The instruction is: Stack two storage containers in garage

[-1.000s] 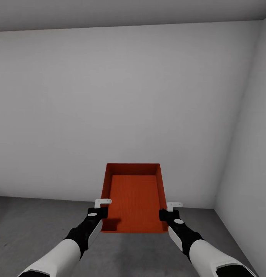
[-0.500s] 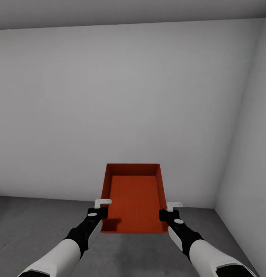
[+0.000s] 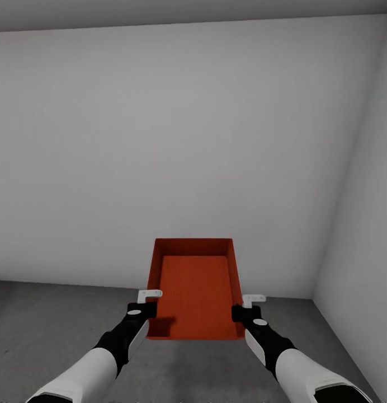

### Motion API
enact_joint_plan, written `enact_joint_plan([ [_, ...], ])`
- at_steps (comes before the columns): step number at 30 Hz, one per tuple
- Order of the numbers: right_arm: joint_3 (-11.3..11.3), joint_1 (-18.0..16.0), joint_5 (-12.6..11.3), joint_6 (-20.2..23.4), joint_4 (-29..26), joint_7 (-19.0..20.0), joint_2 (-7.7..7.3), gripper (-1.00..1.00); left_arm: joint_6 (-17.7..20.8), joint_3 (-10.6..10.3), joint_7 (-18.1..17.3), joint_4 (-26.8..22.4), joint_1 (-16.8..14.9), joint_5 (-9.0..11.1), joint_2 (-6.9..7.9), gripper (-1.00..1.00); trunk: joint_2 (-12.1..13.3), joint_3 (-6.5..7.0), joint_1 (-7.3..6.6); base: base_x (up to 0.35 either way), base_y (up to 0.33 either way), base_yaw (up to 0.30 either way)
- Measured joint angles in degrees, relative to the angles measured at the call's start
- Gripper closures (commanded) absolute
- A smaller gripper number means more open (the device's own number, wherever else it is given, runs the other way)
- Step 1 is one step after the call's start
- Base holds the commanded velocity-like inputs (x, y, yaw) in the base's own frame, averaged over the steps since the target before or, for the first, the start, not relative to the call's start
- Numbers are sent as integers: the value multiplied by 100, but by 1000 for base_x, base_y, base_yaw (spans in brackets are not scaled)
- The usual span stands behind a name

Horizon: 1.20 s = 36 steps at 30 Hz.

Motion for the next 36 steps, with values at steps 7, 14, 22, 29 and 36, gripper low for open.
enact_joint_plan([
  [7, 0, 0, -1, -3, 1, -1, 1, 100, -2, -1, 0, 0, 0, 1, 0, 100, -282, -191, 154, 0, 0, 0],
  [14, -1, 0, -1, -3, 1, -1, 2, 100, -2, -1, 1, 0, 0, 0, 0, 100, -563, -382, 308, 0, 0, 0],
  [22, 0, 0, -1, -3, 1, -1, 1, 100, -1, -1, 1, 0, 0, 1, 1, 100, -885, -600, 484, 0, 0, 0],
  [29, -4, 0, -1, -3, 10, 0, 3, 100, 10, -7, 0, 0, -1, 2, 4, 100, -1166, -790, 638, 0, 0, 0],
  [36, -5, -1, -2, -3, 10, -1, 4, 100, 10, -5, 1, -1, -1, 0, 2, 100, -1447, -981, 792, 0, 0, 0],
])
